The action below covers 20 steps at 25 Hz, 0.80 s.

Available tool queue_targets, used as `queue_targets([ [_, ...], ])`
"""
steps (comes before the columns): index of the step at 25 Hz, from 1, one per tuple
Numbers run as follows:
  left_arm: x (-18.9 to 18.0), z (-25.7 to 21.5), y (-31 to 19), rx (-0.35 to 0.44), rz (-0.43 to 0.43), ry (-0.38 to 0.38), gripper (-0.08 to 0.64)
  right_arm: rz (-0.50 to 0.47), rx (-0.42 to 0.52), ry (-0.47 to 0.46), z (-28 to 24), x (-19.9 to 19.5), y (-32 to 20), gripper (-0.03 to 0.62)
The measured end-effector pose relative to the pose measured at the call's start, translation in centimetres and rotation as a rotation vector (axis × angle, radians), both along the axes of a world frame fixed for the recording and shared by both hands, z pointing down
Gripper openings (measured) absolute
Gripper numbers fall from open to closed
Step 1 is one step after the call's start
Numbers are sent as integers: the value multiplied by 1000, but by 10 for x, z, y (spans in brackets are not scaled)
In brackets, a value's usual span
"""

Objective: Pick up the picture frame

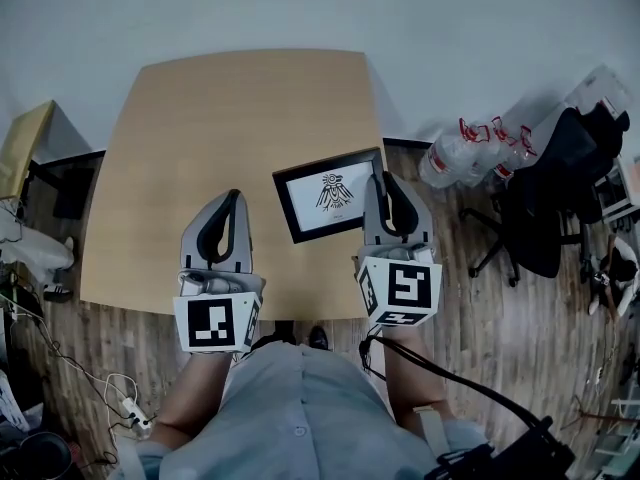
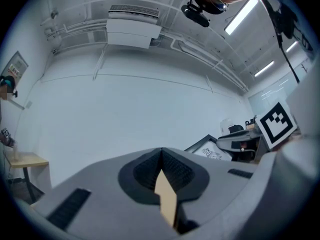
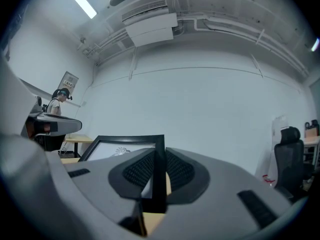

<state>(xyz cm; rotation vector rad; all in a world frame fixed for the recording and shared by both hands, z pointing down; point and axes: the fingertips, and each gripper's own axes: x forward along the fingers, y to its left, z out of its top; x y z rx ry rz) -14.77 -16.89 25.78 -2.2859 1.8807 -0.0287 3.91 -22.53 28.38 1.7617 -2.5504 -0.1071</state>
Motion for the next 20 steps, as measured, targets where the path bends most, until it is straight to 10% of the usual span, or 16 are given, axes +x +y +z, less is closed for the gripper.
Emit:
queue_targets([
  [20,-16,-5,-5,13,6,-1,2,10,18,-8,-9,-15,-1,61],
])
